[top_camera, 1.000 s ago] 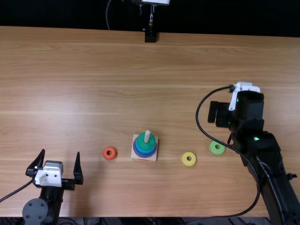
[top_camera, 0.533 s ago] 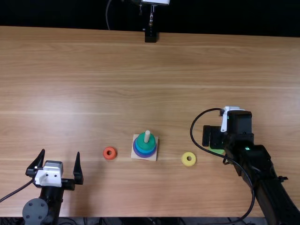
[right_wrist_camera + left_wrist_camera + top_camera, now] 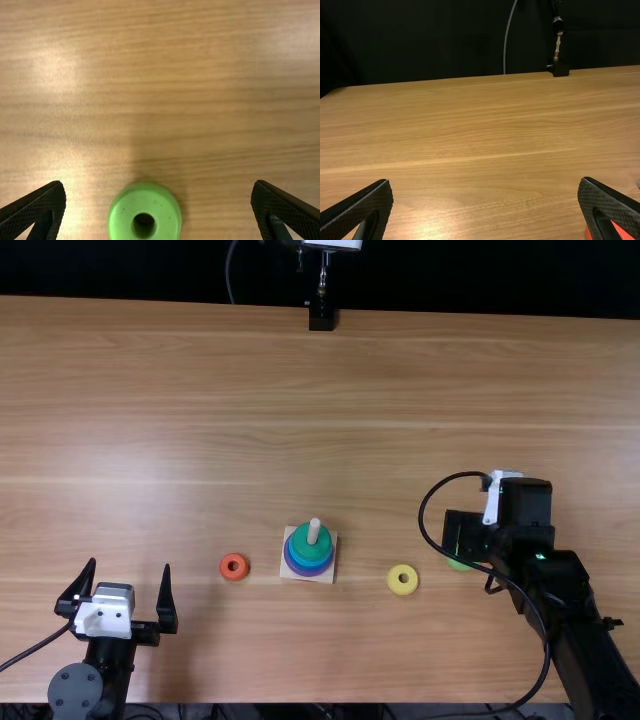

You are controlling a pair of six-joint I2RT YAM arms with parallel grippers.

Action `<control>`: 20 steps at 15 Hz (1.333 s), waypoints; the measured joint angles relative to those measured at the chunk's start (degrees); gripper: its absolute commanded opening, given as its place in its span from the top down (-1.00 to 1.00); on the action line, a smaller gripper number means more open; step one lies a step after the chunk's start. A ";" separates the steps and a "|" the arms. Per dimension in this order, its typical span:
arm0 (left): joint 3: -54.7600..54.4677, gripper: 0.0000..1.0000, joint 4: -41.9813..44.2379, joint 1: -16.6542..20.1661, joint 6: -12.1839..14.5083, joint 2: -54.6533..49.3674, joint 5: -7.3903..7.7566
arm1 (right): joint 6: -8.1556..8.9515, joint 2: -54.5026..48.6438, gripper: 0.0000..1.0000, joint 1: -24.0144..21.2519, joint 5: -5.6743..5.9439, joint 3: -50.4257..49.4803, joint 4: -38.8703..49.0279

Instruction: Build the Hanoi tower: stack the rings onto the peg from bottom to top in this color order: purple, dark blue, light blue, dark green, light green, yellow, orange.

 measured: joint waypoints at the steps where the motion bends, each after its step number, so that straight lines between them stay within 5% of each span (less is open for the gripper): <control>1: 0.00 -1.00 0.00 0.00 0.02 0.00 0.00 | 0.02 0.00 -1.00 0.00 -0.70 0.02 -0.79; 7: 0.00 -1.00 0.02 0.00 0.02 0.00 0.00 | -0.72 0.02 -1.00 0.00 -2.36 0.02 -1.29; 20: 0.00 -1.00 0.04 0.00 0.00 0.00 0.00 | -0.81 7.41 -1.00 0.00 -2.62 0.09 -0.81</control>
